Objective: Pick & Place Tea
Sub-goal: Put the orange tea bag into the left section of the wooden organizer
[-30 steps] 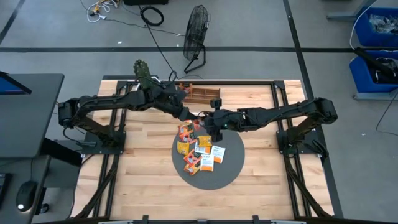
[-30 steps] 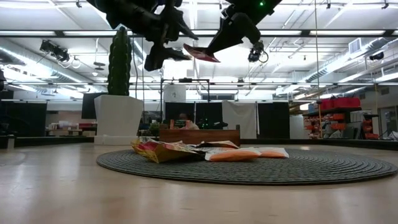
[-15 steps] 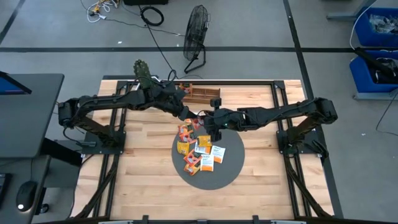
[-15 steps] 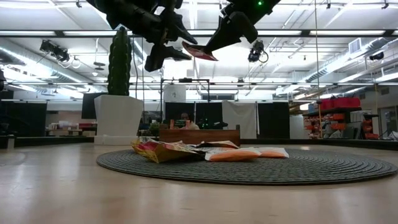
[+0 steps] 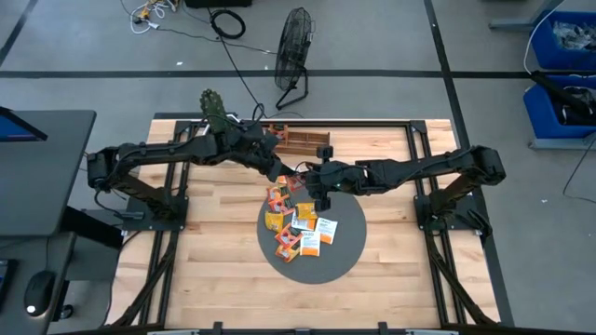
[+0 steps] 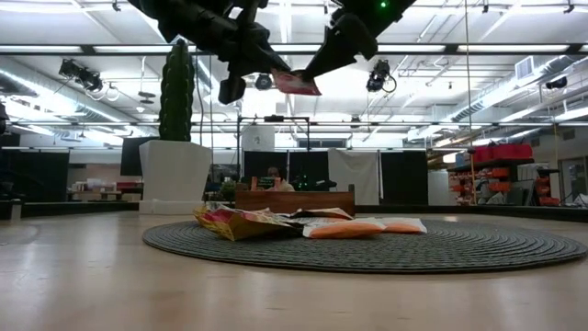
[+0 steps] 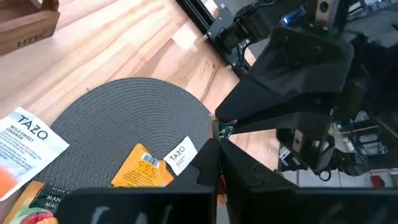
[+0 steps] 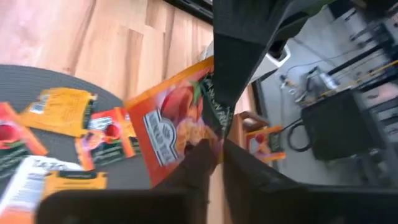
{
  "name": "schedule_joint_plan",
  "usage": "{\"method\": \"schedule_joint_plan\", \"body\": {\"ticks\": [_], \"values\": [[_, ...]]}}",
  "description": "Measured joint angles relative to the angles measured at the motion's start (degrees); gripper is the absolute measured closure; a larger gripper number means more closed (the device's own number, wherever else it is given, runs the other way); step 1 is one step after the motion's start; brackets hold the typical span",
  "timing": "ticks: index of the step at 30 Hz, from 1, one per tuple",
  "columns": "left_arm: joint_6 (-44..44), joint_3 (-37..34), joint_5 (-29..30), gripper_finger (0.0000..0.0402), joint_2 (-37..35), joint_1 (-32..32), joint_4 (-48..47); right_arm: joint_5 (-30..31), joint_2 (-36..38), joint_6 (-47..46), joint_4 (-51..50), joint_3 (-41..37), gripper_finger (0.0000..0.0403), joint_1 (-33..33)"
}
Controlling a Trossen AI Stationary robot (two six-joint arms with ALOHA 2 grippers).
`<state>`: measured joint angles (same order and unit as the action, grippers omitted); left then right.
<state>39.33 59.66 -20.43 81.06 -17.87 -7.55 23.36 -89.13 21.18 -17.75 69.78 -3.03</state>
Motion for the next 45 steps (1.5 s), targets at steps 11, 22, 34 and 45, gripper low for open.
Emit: {"method": "schedule_joint_plan", "body": {"ticks": [11,22,34,45], "values": [[-6.0,0.0,0.5,0.0398,0.0,1.4,2.0,-0.5,8.1,-19.8,-11.2,0.0,0.0204,0.0],[-21.9,0.0,6.2,0.0398,-0.1,5.8,21.2,-9.5,12.4,-39.4,-13.9,0.0,0.0177,3.0],[-27.0,0.0,7.6,0.0399,-0.1,7.2,24.5,-18.3,13.3,-40.3,-8.1,0.0,0.0214,3.1],[-27.1,0.0,7.7,0.0399,-0.1,7.2,24.9,-19.0,13.3,-40.1,-7.5,0.0,0.0316,3.1]]}}
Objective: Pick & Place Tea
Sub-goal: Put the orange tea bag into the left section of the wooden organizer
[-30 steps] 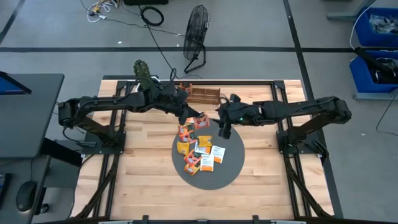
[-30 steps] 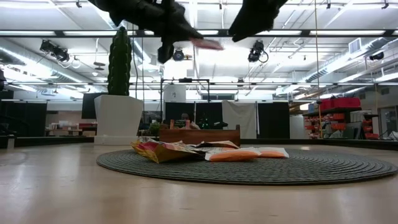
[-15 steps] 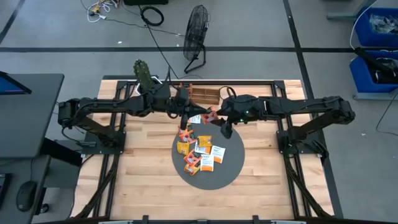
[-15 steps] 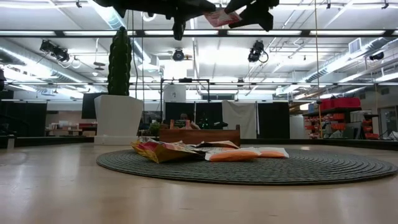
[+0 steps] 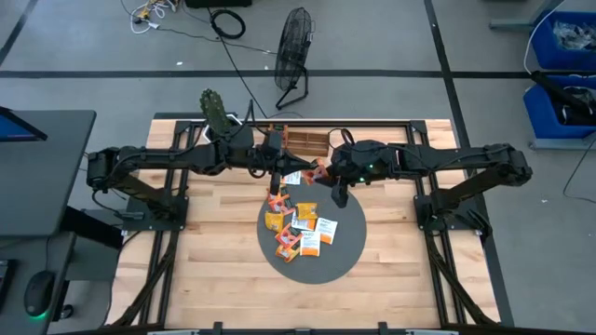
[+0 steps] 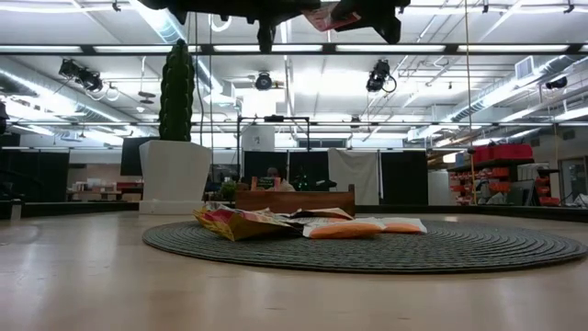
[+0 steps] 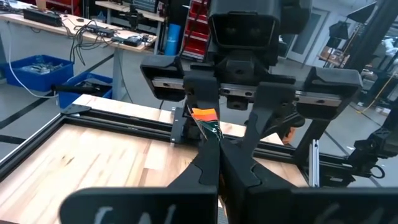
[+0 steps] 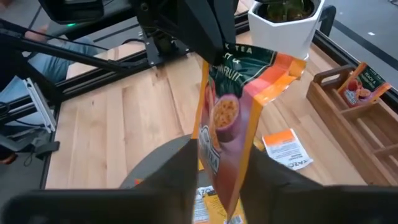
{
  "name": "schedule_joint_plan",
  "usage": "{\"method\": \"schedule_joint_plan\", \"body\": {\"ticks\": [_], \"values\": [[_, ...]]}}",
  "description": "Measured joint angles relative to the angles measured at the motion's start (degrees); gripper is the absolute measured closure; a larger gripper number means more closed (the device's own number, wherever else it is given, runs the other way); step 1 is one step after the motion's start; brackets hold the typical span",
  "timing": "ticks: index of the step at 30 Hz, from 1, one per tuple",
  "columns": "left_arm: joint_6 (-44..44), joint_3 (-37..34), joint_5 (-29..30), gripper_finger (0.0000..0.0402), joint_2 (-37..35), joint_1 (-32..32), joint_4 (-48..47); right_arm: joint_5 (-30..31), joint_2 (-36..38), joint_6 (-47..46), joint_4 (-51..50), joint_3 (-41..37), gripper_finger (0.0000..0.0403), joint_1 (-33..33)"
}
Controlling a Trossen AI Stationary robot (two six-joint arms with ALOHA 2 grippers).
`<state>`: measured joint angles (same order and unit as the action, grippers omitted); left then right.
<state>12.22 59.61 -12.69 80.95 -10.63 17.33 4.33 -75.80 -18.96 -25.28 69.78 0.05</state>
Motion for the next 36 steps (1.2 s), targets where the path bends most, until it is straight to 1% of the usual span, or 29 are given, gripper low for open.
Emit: {"method": "schedule_joint_plan", "body": {"ticks": [3,5,9,15,20,23,26,31,33,36], "values": [[0.0,0.0,0.0,0.0399,0.0,0.0,0.0,-0.9,0.0,0.5,0.0,0.0,0.0375,0.0],[0.3,0.0,0.0,0.0399,0.0,0.0,-0.1,-1.2,0.0,1.5,0.1,0.0,0.0390,-0.1],[2.4,0.0,-0.1,0.0387,0.0,0.0,-0.1,-1.3,0.0,1.8,-0.2,0.0,0.0392,-0.2],[7.3,0.0,0.0,0.0345,-0.9,-1.4,2.9,-1.4,-0.1,2.9,-3.1,0.0,0.0397,-0.2],[10.6,0.0,-0.9,0.0310,-1.9,-2.9,2.3,-1.3,-0.1,3.2,-3.0,0.0,0.0398,-0.2],[10.9,0.0,-3.0,0.0279,-1.8,-3.1,0.4,-1.2,-0.1,4.0,-2.6,0.0,0.0399,-0.1],[12.0,0.0,-3.9,0.0238,-1.2,-3.0,-1.9,-1.2,-0.1,4.5,-1.9,0.0,0.0399,-0.1],[13.1,0.0,-5.3,0.0172,-1.0,-3.0,-1.3,-1.1,-0.1,4.9,-1.3,0.0,0.0400,-0.1],[13.4,0.0,-5.3,0.0154,-1.0,-3.0,-1.2,-1.2,-0.1,4.9,-1.3,0.0,0.0401,-0.1],[14.2,0.0,-5.5,0.0145,-1.0,-3.0,-1.2,-1.1,-0.1,4.9,-1.2,0.0,0.0401,-0.1]]}}
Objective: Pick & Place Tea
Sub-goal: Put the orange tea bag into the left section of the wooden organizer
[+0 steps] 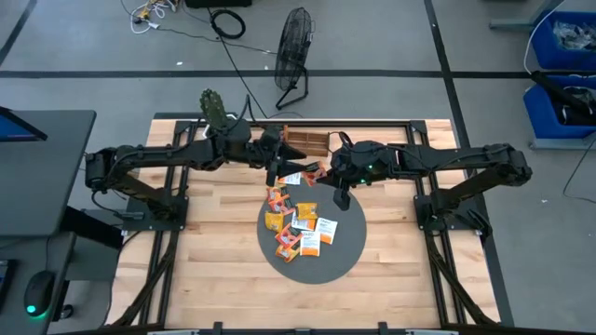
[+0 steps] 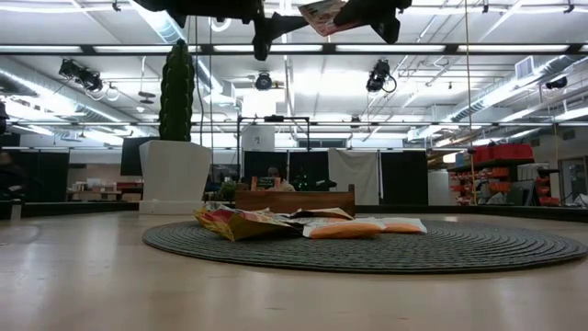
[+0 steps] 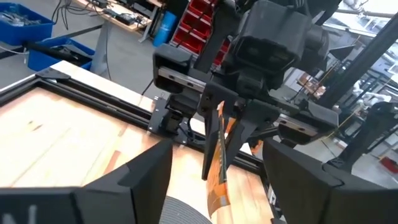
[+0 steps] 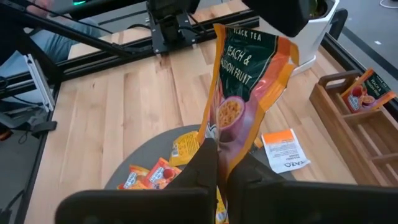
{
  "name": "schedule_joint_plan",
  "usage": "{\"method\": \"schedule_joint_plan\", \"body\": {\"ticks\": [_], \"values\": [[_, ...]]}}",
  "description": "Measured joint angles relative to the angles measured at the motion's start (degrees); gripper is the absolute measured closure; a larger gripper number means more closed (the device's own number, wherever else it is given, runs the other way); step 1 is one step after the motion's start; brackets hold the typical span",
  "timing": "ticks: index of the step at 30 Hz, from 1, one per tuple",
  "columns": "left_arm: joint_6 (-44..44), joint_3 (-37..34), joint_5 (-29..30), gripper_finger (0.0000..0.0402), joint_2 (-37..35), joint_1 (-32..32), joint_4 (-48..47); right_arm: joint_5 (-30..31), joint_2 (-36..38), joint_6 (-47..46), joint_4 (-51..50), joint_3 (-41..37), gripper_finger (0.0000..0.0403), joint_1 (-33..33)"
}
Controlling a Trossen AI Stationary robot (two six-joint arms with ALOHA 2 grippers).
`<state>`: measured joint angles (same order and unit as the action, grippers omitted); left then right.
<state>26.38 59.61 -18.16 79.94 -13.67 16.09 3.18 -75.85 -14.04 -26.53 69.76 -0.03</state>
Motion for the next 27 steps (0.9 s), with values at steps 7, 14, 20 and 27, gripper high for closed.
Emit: {"method": "schedule_joint_plan", "body": {"ticks": [7,14,20,27], "values": [[0.0,0.0,-0.1,0.0169,0.0,0.0,0.0,0.1,0.0,0.0,0.8,0.0,0.0401,0.0],[0.0,0.0,-0.1,0.0197,0.0,0.4,-0.3,0.4,0.0,0.0,2.2,0.0,0.0401,0.0],[0.0,0.0,0.4,0.0225,0.0,0.4,-0.3,0.4,0.0,-0.1,3.7,0.0,0.0401,0.0],[0.0,0.0,0.5,0.0295,0.0,0.4,-0.3,0.3,0.0,-0.3,3.4,0.0,0.0401,0.0]]}}
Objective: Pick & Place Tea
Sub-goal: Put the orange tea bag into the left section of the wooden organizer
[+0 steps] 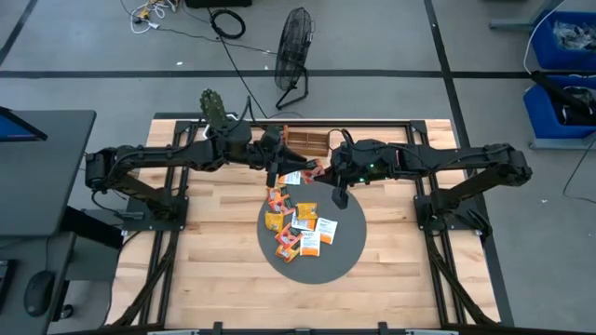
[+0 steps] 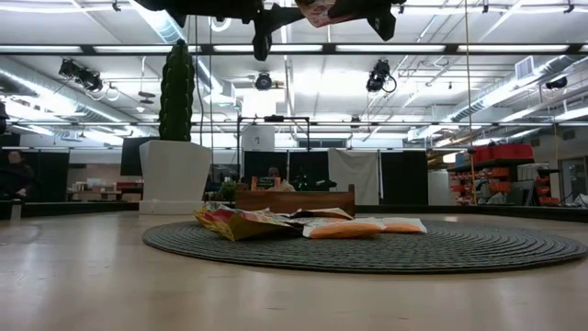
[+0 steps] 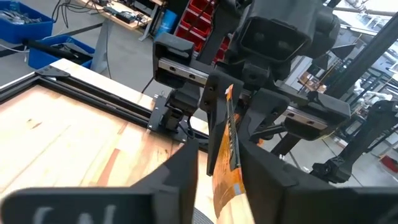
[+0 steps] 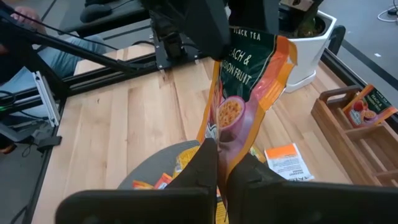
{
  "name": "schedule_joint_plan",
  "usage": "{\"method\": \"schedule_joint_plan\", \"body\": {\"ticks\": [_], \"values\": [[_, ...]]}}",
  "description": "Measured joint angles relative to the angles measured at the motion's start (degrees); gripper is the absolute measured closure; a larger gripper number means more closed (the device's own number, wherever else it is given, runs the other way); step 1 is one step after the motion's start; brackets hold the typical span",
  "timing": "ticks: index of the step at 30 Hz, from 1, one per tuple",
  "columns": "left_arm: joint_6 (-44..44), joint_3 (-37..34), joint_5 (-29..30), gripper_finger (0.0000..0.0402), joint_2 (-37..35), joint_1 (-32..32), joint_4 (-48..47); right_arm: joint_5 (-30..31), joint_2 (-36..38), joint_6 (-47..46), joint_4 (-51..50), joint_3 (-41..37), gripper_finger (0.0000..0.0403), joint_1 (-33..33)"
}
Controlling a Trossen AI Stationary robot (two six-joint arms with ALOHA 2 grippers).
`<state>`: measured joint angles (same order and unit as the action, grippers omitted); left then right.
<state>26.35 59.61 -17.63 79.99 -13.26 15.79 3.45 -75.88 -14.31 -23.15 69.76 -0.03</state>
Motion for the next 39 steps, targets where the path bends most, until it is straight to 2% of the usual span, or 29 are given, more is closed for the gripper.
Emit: {"method": "schedule_joint_plan", "body": {"ticks": [7,12,21,25,31,39], "values": [[-2.9,0.0,-1.9,0.0391,0.0,0.2,0.0,-0.1,0.0,0.0,0.0,0.0,0.0401,0.0],[-7.3,0.0,-1.9,0.0398,0.0,0.7,0.2,-0.1,0.0,0.0,0.0,0.0,0.0381,0.0],[-13.6,0.3,1.0,0.0400,-0.3,0.8,0.5,-3.7,2.1,-1.9,-2.5,0.0,0.0284,-0.1],[-17.8,4.7,1.6,0.0400,-0.2,0.7,-5.6,-3.7,5.1,-2.8,-3.9,0.0,0.0262,-0.2],[-33.1,14.7,6.6,0.0400,0.0,-0.7,-27.1,-2.2,9.3,-3.0,-4.6,0.0,0.0261,-1.0],[-43.6,16.1,11.2,0.0401,2.6,-5.3,-31.1,0.6,11.1,-2.8,-6.3,0.0,0.0310,-1.7]]}}
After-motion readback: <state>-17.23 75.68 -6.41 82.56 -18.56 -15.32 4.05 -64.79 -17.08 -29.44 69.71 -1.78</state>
